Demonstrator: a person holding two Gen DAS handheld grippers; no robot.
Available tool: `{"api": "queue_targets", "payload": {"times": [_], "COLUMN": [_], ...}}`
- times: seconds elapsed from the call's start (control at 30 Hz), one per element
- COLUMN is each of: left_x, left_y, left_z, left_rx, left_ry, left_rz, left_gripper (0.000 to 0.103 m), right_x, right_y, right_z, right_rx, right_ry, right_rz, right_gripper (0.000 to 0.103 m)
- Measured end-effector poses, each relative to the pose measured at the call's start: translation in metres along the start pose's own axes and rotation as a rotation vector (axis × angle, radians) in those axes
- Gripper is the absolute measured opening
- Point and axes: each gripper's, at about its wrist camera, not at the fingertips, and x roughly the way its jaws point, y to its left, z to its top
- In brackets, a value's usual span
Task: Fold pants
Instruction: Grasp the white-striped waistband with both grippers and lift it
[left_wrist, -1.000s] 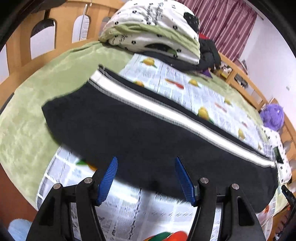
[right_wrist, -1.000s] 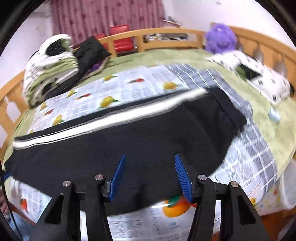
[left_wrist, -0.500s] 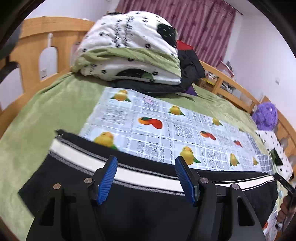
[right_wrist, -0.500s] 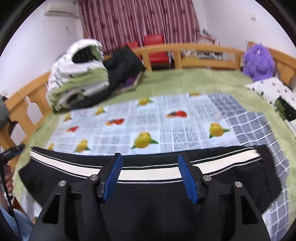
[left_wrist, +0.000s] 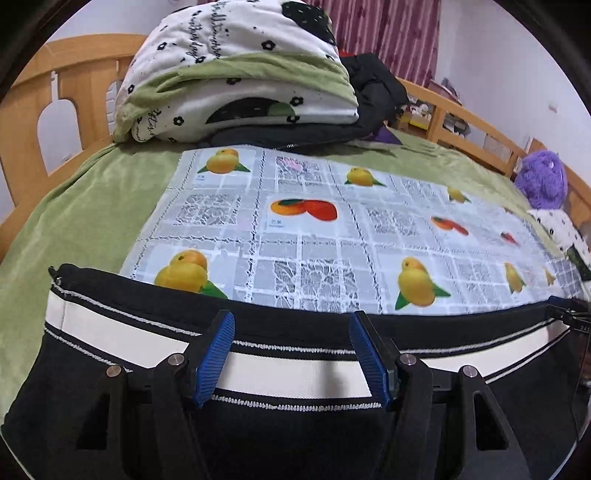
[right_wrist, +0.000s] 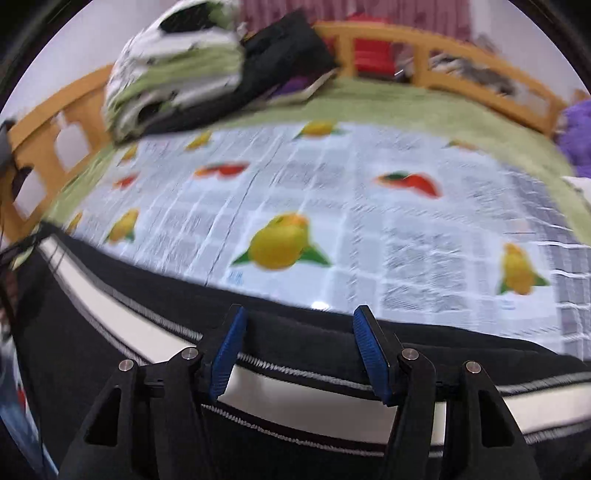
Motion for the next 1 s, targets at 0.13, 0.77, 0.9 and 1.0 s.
{"api": "queue_targets", "payload": {"times": [0.13,0.77,0.9,1.0], "left_x": [0.002,0.003,0.023,0.037], "left_y": [-0.006,0.011,0.021,0.025], "left_z": [-0.005,-0.004,-0.005,-0.009], "left_rx": [0.051,0.001,-0.053,-0.070], "left_ry": [-0.008,0.009,0.096,0.149], "left_rz": [0.017,0.040,0.011,0.055], "left_gripper": [0.062,0.062,0.062,0.062], "right_x": [0.007,-0.046,-0.035,-0.020], "right_y": [0.013,-0.013,-0.052,-0.064], "right_z": [-0.005,-0.002,-0.025,-0.043], "right_rx": [-0.103,0.001,0.101,0.119], "right_ry": [0.021,-0.085,0.005,-0.008], "right_rz": [0.023,-0.192,-0.295,-0.325], "right_gripper": [0.027,0.030,0.035,0.033]}}
